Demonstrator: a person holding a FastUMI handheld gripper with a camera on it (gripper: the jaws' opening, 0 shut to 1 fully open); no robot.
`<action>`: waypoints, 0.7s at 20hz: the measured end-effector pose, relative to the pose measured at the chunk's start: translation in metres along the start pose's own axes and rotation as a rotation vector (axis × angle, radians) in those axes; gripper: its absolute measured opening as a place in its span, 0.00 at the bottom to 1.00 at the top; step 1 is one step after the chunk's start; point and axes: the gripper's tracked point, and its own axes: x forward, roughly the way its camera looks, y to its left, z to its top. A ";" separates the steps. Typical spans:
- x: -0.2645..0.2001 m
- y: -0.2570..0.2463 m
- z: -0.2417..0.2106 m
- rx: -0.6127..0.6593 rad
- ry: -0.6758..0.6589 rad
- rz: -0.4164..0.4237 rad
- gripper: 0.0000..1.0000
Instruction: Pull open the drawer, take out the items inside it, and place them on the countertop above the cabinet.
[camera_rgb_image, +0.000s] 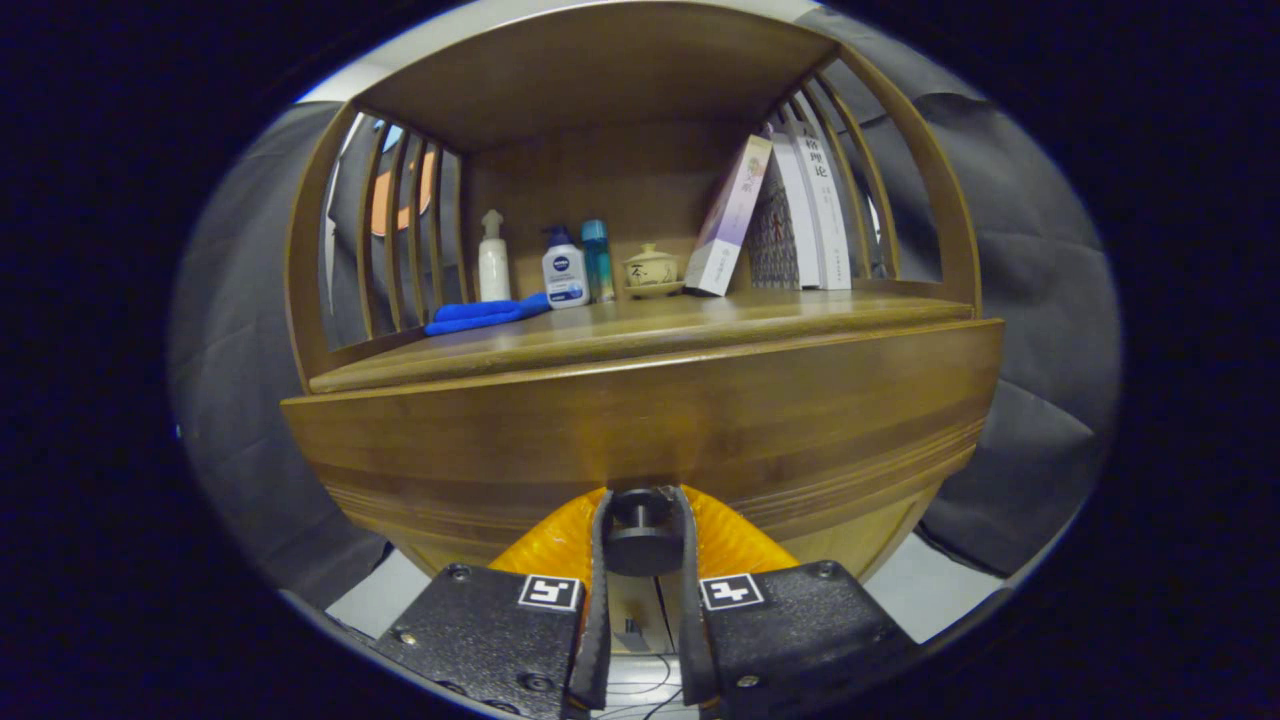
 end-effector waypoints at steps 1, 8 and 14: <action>-0.007 -0.001 -0.003 -0.005 0.004 0.003 0.31; -0.062 -0.004 -0.022 -0.019 0.031 0.020 0.31; -0.115 -0.009 -0.047 -0.034 0.068 0.044 0.31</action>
